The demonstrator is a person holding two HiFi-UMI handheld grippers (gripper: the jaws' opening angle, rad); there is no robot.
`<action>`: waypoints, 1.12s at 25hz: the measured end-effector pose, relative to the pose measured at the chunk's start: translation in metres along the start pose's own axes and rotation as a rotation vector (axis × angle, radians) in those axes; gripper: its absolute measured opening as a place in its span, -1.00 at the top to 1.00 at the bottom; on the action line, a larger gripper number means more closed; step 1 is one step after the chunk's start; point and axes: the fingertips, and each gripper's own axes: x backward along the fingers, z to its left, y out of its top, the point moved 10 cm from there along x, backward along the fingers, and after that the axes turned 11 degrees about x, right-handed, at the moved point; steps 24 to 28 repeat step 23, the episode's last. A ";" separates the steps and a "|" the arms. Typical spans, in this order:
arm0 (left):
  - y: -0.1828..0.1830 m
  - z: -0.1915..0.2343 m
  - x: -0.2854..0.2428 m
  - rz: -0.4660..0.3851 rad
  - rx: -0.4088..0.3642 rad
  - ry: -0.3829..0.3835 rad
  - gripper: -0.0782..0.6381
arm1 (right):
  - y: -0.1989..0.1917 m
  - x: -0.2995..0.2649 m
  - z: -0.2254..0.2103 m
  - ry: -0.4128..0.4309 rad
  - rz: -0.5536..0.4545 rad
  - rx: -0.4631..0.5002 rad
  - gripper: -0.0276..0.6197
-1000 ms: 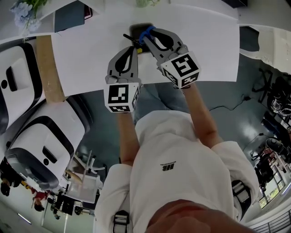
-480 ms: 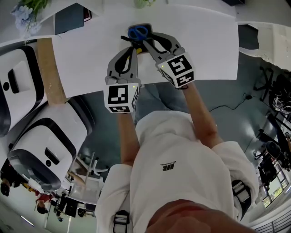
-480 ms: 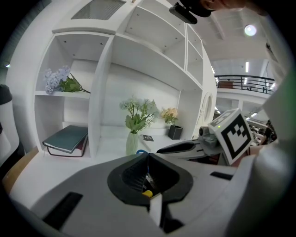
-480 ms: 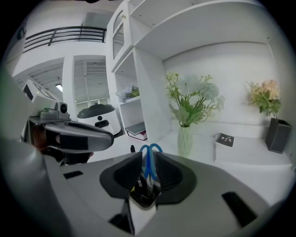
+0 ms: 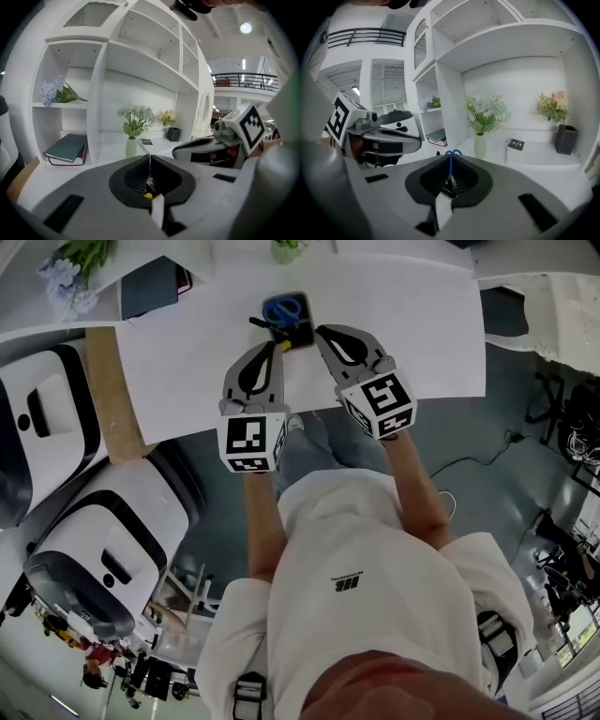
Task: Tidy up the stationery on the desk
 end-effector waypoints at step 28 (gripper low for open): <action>0.013 -0.017 0.045 0.011 -0.059 -0.103 0.78 | 0.015 0.060 0.039 -0.125 0.000 -0.073 0.91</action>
